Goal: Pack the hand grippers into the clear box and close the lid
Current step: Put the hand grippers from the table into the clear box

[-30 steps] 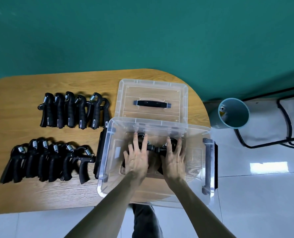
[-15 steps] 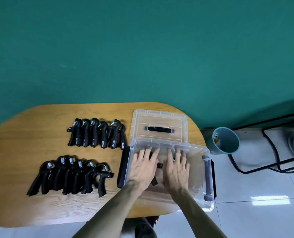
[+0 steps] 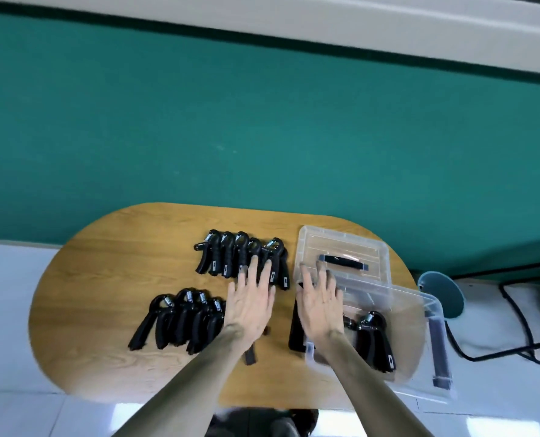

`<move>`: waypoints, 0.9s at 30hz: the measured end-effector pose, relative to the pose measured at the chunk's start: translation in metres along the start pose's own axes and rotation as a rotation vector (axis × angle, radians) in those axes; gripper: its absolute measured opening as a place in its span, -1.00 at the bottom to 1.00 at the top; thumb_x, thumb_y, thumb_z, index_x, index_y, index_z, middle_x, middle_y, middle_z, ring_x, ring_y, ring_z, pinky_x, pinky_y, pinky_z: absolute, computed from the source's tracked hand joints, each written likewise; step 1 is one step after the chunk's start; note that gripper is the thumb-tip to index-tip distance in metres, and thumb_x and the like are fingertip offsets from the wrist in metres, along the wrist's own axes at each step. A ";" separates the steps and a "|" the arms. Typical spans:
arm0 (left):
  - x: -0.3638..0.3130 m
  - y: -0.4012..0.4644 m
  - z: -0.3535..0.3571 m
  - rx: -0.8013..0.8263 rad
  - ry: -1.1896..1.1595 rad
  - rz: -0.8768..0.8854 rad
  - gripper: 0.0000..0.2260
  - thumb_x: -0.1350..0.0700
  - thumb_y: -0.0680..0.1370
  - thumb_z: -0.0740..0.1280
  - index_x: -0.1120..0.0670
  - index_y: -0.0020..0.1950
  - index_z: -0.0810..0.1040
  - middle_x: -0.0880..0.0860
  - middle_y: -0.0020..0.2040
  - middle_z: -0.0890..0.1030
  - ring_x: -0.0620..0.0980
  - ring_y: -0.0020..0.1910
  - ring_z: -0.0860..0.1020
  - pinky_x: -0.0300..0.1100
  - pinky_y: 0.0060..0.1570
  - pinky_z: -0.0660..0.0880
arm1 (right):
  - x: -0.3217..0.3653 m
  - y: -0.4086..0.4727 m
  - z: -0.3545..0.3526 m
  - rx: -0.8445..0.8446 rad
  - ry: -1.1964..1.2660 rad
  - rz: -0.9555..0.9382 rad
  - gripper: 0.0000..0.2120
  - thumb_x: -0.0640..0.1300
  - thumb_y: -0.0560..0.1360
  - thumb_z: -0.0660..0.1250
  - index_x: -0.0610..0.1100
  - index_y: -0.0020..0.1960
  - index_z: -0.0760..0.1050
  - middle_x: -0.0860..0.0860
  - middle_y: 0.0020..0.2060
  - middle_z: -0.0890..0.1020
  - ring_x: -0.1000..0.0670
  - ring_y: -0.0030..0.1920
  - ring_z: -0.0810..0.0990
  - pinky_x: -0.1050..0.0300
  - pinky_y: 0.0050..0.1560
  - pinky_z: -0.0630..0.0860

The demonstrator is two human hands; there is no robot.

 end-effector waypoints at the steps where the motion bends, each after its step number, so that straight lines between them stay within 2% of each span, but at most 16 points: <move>1: 0.016 -0.003 0.000 0.008 0.004 -0.020 -0.48 -0.10 0.72 -0.09 0.00 0.67 -0.10 0.11 0.67 -0.02 0.14 0.51 0.26 0.07 0.39 0.33 | 0.013 0.002 0.000 0.001 0.005 -0.017 -0.54 -0.03 0.62 0.11 -0.05 0.51 0.21 -0.21 0.47 0.30 -0.29 0.35 0.38 -0.24 0.14 0.48; 5: 0.070 -0.017 0.003 0.044 0.017 -0.099 -0.47 -0.11 0.72 -0.11 0.01 0.66 -0.11 0.13 0.66 -0.01 0.14 0.46 0.32 0.05 0.37 0.34 | 0.060 0.007 0.008 0.025 0.004 -0.081 -0.51 0.01 0.65 0.07 -0.01 0.55 0.14 -0.21 0.50 0.27 -0.27 0.34 0.39 -0.24 0.22 0.46; 11: 0.135 -0.026 0.027 0.143 -0.032 -0.214 -0.46 -0.12 0.71 -0.14 0.03 0.66 -0.08 0.11 0.67 -0.06 0.15 0.58 0.13 0.08 0.50 0.19 | 0.116 0.023 0.036 0.087 -0.024 -0.174 -0.51 0.04 0.64 0.07 -0.02 0.55 0.17 -0.20 0.48 0.30 -0.26 0.36 0.40 -0.21 0.18 0.51; 15: 0.180 -0.028 0.054 0.192 -0.036 -0.286 -0.42 -0.15 0.66 -0.32 0.02 0.66 -0.18 0.11 0.67 -0.14 0.15 0.61 0.09 0.09 0.52 0.18 | 0.151 0.044 0.065 0.147 -0.037 -0.243 -0.50 0.05 0.64 0.08 -0.03 0.55 0.15 -0.21 0.49 0.28 -0.26 0.36 0.38 -0.22 0.18 0.51; 17: 0.202 -0.030 0.067 0.216 -0.032 -0.304 -0.35 -0.19 0.57 -0.42 0.02 0.64 -0.28 0.09 0.66 -0.21 0.15 0.62 0.03 0.09 0.54 0.16 | 0.168 0.056 0.079 0.187 -0.030 -0.256 -0.49 0.06 0.65 0.06 -0.02 0.57 0.12 -0.20 0.51 0.23 -0.26 0.40 0.34 -0.22 0.22 0.49; 20: 0.227 -0.027 0.084 0.235 -0.046 -0.335 -0.31 -0.18 0.53 -0.45 0.04 0.64 -0.29 0.11 0.65 -0.23 0.11 0.64 -0.02 0.06 0.56 0.14 | 0.191 0.073 0.099 0.242 -0.024 -0.282 -0.47 0.07 0.66 0.03 -0.02 0.59 0.05 -0.19 0.54 0.14 -0.26 0.45 0.25 -0.24 0.30 0.42; 23: 0.250 -0.023 0.103 0.269 -0.086 -0.369 -0.32 -0.21 0.50 -0.47 0.03 0.60 -0.36 0.11 0.62 -0.33 0.10 0.64 -0.13 0.06 0.59 0.00 | 0.209 0.097 0.119 0.270 -0.023 -0.302 -0.47 0.08 0.67 -0.01 0.00 0.59 -0.02 -0.16 0.57 0.04 -0.25 0.50 0.15 -0.24 0.37 0.34; 27: 0.275 -0.024 0.129 0.348 -0.140 -0.374 -0.27 -0.29 0.44 -0.49 -0.02 0.58 -0.42 0.09 0.56 -0.47 0.12 0.59 -0.31 0.16 0.57 -0.17 | 0.232 0.126 0.148 0.279 -0.008 -0.292 -0.44 0.13 0.66 -0.03 0.01 0.60 -0.08 -0.14 0.59 -0.10 -0.27 0.56 -0.04 -0.29 0.44 0.22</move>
Point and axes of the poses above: each hand's wrist, its own y-axis towards the middle knuckle, its own z-axis out of the palm, x = y × z, the point moved 4 cm from there along y, towards the middle knuckle
